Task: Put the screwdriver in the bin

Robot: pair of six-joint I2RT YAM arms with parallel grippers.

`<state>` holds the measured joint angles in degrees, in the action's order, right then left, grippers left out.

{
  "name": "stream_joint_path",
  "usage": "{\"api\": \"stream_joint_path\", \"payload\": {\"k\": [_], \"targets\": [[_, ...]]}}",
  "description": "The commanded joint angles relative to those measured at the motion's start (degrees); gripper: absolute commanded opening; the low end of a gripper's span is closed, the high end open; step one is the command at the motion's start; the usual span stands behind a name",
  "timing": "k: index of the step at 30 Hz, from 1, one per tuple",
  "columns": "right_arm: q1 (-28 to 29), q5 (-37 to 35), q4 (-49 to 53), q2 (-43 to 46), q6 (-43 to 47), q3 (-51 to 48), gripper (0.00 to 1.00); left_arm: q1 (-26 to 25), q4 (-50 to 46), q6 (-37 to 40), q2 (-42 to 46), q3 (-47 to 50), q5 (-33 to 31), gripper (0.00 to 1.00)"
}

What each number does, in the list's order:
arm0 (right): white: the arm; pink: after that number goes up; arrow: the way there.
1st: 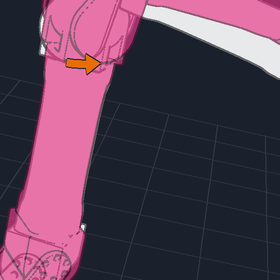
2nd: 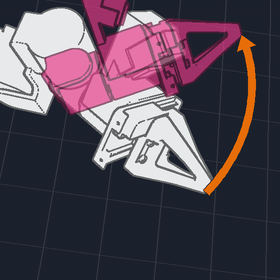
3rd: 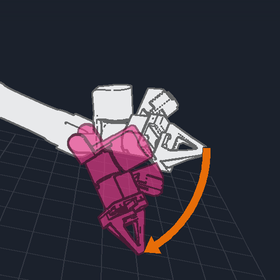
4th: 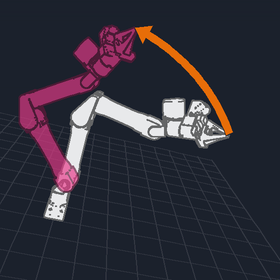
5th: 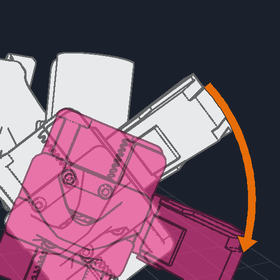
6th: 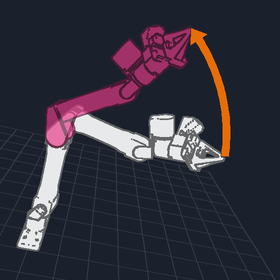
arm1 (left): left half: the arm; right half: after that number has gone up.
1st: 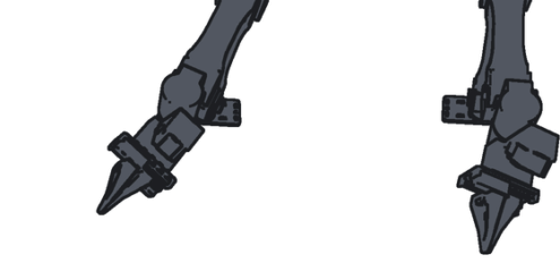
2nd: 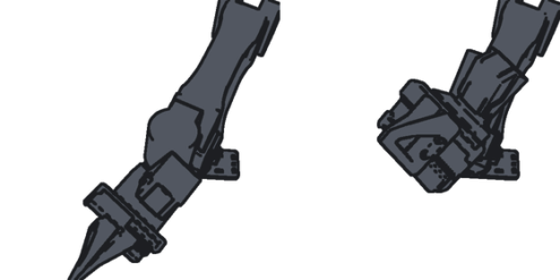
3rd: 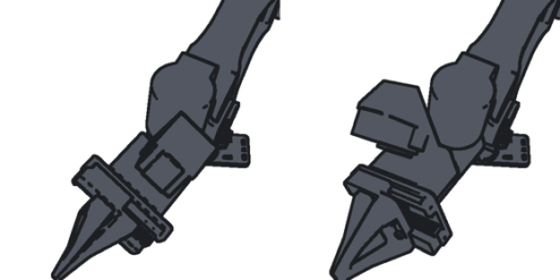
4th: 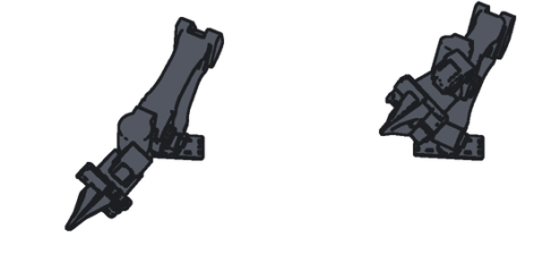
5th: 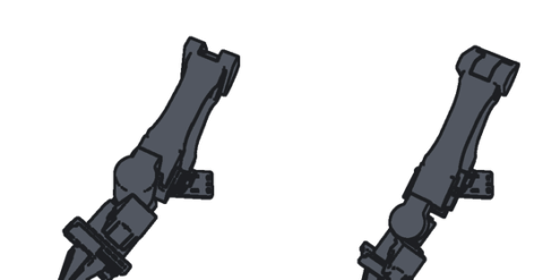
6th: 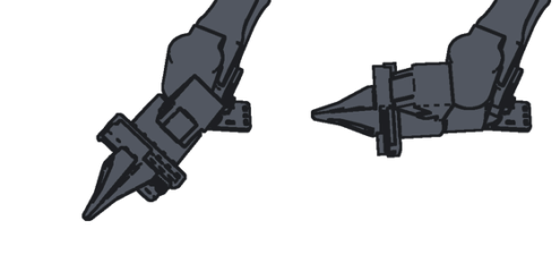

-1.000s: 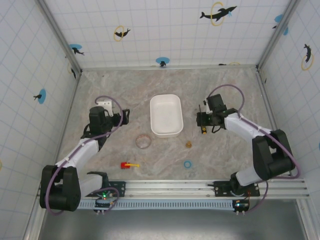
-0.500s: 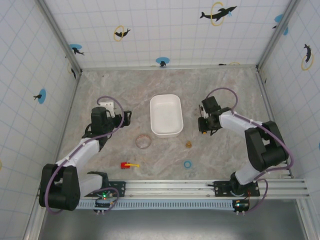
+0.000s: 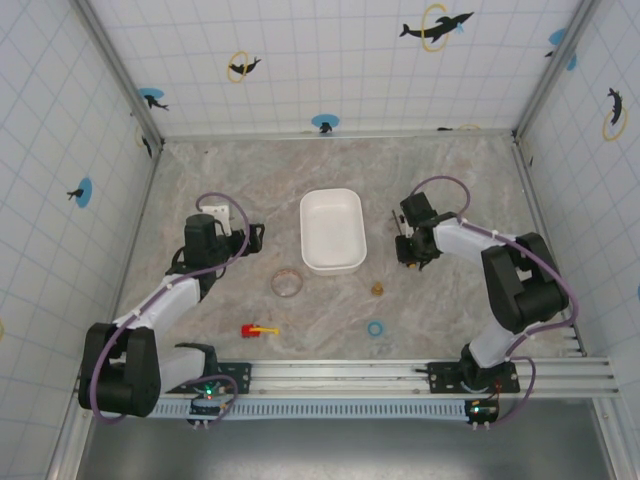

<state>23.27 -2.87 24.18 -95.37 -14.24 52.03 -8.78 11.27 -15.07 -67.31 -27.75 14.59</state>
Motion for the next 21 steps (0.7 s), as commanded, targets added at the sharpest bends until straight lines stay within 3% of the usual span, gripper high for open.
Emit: {"api": "stream_joint_path", "payload": {"k": [1,6,11,17,21], "targets": [[0.29,-0.38,1.39,-1.12,-0.35,2.29,0.27,-0.59,-0.72,-0.35,-0.48,0.12,0.30,0.98],[0.14,0.57,1.55,-0.98,-0.78,2.60,0.12,-0.64,-0.81,-0.17,-0.33,0.19,0.18,0.98],[-1.65,6.18,0.13,2.67,-3.54,4.46,0.01,-0.65,-1.14,-0.13,-0.06,0.08,0.18,0.98],[-1.62,9.18,-2.71,7.96,-11.05,12.55,0.00,-0.71,-1.12,-0.21,0.00,0.06,0.22,0.97],[2.44,2.55,-2.75,9.14,-16.61,19.21,0.00,-0.67,-1.13,-0.29,0.48,0.15,0.04,0.98]]}}
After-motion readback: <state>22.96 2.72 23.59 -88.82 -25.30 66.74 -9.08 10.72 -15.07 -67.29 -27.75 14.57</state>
